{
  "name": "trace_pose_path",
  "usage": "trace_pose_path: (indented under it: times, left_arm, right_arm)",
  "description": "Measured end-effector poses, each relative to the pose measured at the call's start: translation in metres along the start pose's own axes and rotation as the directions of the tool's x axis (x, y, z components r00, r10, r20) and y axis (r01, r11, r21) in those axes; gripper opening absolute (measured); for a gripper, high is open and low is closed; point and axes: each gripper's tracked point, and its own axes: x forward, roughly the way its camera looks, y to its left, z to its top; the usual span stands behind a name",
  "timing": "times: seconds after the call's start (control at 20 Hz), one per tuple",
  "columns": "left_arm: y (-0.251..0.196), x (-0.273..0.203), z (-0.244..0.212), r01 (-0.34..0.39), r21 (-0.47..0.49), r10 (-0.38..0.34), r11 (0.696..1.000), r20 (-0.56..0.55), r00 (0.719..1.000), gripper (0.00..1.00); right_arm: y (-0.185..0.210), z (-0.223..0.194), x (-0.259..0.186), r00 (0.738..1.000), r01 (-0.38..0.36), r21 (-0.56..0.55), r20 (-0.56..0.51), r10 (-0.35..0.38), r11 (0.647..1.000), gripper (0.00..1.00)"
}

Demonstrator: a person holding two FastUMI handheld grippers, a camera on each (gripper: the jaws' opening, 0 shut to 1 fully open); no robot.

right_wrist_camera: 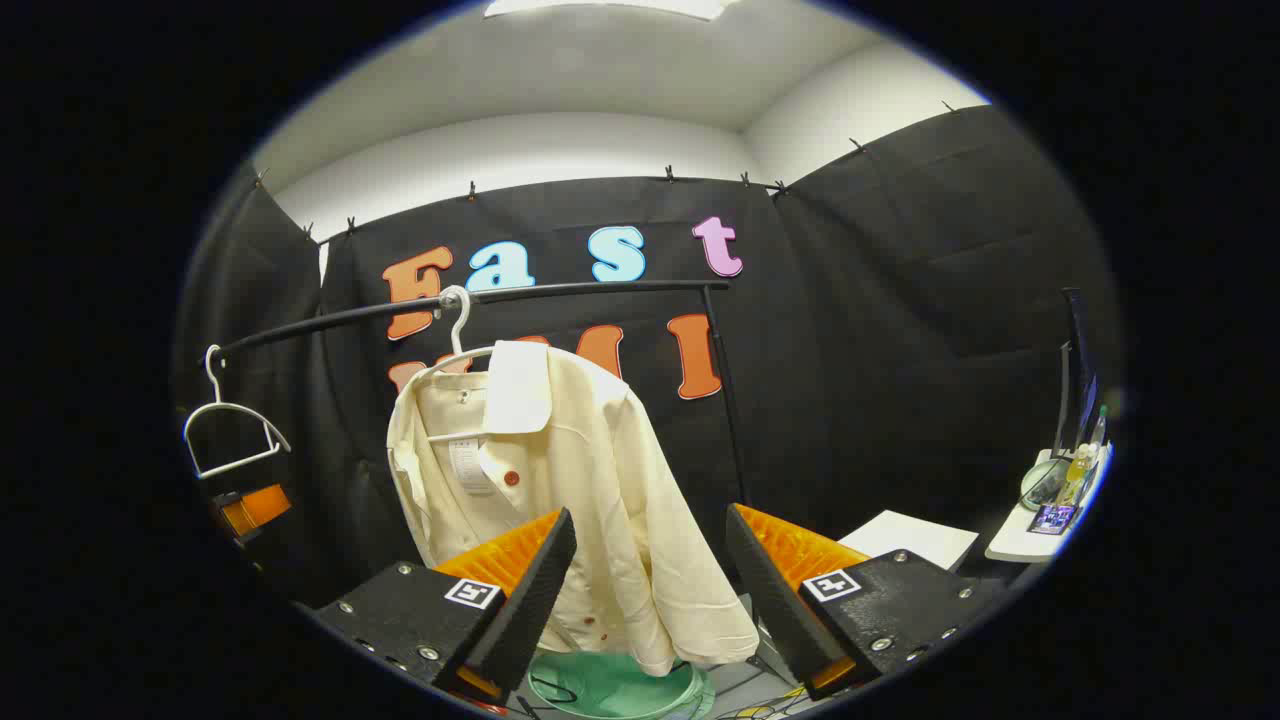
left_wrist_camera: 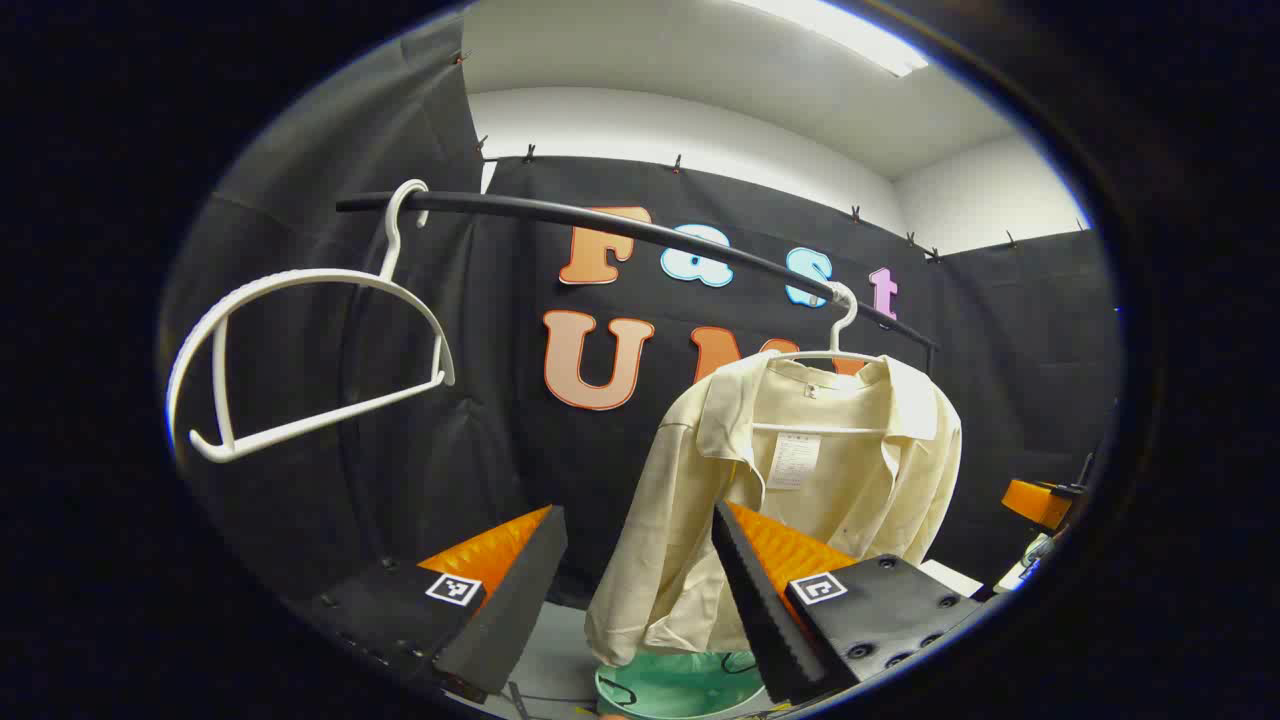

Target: Grasp the clothes on the hanger with both hands and then place them into the laundry hamper below.

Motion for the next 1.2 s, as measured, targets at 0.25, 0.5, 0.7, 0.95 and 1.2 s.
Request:
trace_pose_path:
  times: [0.25, 0.5, 0.7, 0.95, 1.2]
  left_arm:
    - [-0.002, -0.003, 0.0, 0.004, -0.002, -0.004, 1.0, 0.0, 1.0, 0.93]
    - [-0.005, -0.003, -0.006, 0.019, -0.019, -0.019, 1.0, -0.016, 1.0, 0.96]
    - [-0.009, -0.002, -0.007, 0.036, -0.018, -0.037, 0.999, -0.018, 0.999, 0.96]
    - [-0.01, 0.001, -0.014, 0.046, -0.029, -0.047, 0.998, -0.035, 0.998, 0.96]
    - [-0.007, -0.003, -0.021, 0.041, -0.029, -0.042, 0.999, -0.048, 0.998, 0.96]
  right_arm:
    - [0.009, 0.0, 0.003, 1.0, -0.018, -0.004, -0.011, 0.018, 1.0, 0.94]
    - [0.015, -0.002, 0.002, 1.0, -0.027, -0.015, -0.016, 0.026, 1.0, 0.94]
    - [0.027, -0.001, 0.004, 0.999, -0.044, -0.027, -0.018, 0.044, 0.999, 0.94]
    - [0.055, -0.005, 0.017, 0.996, -0.093, -0.038, -0.019, 0.092, 0.995, 0.93]
    - [0.088, -0.012, 0.041, 0.99, -0.141, -0.067, -0.027, 0.14, 0.988, 0.93]
